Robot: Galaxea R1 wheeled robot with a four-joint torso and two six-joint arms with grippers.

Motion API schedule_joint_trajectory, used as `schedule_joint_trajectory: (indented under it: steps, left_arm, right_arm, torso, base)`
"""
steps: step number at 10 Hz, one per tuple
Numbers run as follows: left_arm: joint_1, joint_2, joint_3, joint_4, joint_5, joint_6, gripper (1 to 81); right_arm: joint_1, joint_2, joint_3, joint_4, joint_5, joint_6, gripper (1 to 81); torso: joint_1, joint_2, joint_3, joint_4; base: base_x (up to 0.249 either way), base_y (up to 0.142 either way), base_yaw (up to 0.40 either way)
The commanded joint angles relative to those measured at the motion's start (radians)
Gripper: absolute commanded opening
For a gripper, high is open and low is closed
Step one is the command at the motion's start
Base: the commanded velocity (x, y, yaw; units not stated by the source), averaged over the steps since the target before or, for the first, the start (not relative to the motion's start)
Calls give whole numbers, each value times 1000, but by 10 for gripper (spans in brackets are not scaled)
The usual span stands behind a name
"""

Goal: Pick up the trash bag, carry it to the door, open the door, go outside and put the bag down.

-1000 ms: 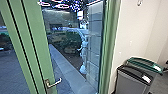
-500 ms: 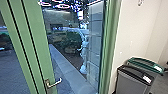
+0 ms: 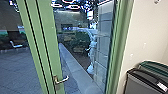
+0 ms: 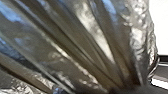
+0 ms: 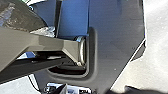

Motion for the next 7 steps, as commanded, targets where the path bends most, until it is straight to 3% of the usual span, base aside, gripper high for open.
schedule_joint_trajectory:
  steps: [1,4,7]
  left_arm:
    - [-45,-36,55,8,71,10,10]
    - [-33,-118,174,11,68,10,10]
    - [-20,-132,186,24,66,14,10]
  right_arm:
    - [43,-16,53,-5,-65,-5,811]
    - [38,-127,226,-1,-65,-5,811]
    - [34,-195,313,8,-46,-4,811]
  torso:
    - [0,0,0,0]
    - [0,0,0,0]
    - [0,0,0,0]
  base:
    - [0,0,313]
    - [0,0,312]
    - [0,0,313]
